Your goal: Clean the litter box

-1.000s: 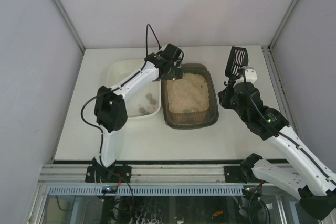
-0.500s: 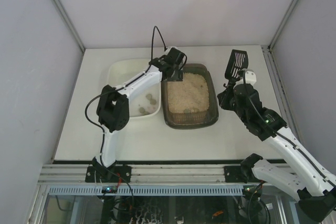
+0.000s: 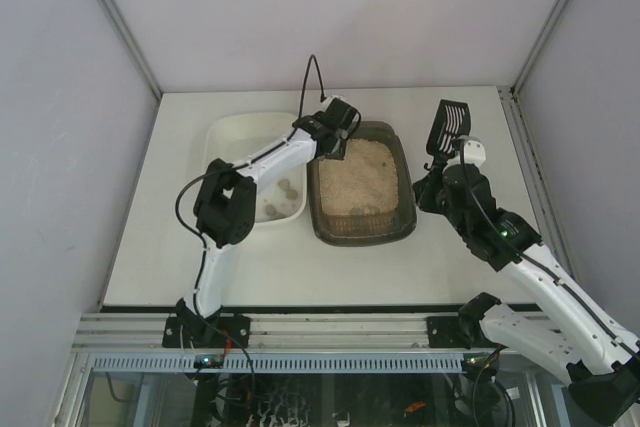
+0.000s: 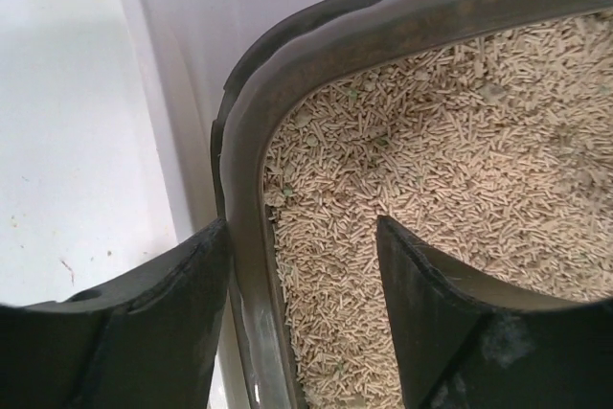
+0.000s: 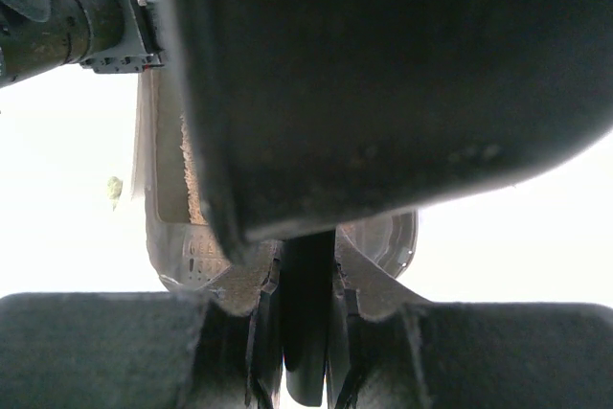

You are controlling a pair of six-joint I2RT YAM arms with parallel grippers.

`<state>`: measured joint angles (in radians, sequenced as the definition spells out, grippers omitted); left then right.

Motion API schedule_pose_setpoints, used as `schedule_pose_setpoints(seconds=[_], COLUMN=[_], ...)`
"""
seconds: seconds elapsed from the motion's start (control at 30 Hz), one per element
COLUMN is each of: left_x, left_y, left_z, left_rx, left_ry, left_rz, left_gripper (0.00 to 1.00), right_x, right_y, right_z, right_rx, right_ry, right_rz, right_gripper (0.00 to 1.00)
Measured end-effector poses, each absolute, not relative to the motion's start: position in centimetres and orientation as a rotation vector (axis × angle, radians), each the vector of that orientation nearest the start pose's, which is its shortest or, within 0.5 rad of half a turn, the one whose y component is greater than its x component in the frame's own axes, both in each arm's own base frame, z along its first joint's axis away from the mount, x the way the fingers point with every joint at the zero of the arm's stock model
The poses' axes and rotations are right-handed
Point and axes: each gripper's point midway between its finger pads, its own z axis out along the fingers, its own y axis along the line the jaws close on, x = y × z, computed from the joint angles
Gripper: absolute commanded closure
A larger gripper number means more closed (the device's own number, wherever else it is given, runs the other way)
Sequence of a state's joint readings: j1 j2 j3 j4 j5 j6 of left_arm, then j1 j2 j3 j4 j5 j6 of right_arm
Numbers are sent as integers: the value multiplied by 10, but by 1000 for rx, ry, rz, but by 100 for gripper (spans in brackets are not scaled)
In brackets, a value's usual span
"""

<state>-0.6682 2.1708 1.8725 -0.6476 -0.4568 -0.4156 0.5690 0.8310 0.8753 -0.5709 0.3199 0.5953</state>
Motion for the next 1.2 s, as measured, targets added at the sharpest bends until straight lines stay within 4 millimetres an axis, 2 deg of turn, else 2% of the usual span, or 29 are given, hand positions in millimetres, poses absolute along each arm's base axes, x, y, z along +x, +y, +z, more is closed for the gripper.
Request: schedule_pose_setpoints(seconds=[0.13,0.27,0.43,0.5,0.63,0.73,0.83,1.0,1.2], left_x=[457,460,461,463,462,460,454,436,418], left_y=[-272,-262,-261,-265,-276,-292,-320,-374,-410], left_z=[91,92,94,96,96,97,97,98,97], left_rx=[157,185,246,282,446,614,797,1085,1344], left_ry=[2381,2369,2360,2349,2319,2270,2210,2109,1980], left_rz=[150,211,239,226,240,291,311,228,119], left_gripper=[61,73,85,97,100,100,100,100,100], right_x=[255,256,257,258,257,252,244,227,203], right_y=[126,128,129,129,126,120,111,90,61], right_z=[223,221,224,224,224,230,243,263,267], right_rx=[224,228,230,232,248,267,290,348,424], right_ry=[2079,2076,2067,2065,2060,2035,1981,1892,1844], right_rz=[393,403,412,411,407,413,429,433,399], right_gripper=[100,100,100,100,100,100,100,100,100])
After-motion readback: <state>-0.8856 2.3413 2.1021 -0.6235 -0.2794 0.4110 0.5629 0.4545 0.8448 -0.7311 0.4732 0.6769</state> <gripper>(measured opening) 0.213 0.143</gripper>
